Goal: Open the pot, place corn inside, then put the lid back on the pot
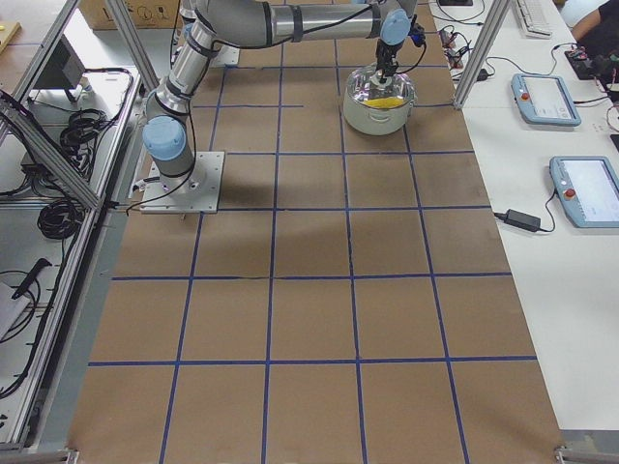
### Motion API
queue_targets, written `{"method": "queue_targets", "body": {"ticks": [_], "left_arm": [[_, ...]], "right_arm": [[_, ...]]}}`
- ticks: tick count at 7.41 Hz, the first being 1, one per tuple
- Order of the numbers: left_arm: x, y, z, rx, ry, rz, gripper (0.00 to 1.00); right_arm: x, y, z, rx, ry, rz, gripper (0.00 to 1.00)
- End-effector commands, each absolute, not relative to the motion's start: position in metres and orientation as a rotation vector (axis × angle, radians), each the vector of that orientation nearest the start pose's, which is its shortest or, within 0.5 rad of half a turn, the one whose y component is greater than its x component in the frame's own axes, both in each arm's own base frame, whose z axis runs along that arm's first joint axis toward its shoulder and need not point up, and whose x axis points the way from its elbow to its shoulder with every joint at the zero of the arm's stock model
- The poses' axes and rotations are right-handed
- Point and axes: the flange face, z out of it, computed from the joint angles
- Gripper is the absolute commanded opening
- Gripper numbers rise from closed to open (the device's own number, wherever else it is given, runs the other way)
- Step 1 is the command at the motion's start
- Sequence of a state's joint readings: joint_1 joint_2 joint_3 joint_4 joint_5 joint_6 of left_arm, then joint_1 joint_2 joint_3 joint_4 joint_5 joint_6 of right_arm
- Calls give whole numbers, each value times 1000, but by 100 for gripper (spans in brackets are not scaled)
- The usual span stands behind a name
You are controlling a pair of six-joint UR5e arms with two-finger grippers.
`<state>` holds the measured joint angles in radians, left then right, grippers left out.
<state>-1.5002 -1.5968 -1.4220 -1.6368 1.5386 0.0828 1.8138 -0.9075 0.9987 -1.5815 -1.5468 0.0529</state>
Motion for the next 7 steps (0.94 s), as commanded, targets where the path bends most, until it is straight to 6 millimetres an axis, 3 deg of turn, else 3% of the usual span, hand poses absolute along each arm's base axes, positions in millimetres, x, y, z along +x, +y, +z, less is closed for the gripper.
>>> {"method": "queue_targets", "body": {"ticks": [1,3,7], "left_arm": [[-101,-514,542,21,3168,-94,100],[-101,-514,542,21,3168,-96,100],[-101,-514,542,21,3168,-96,100]], "right_arm": [[312,-689,356,-293,3094,128,52],[313,-693,369,-291,3096,99,52],[313,-695,358,-291,3100,129,52]]}}
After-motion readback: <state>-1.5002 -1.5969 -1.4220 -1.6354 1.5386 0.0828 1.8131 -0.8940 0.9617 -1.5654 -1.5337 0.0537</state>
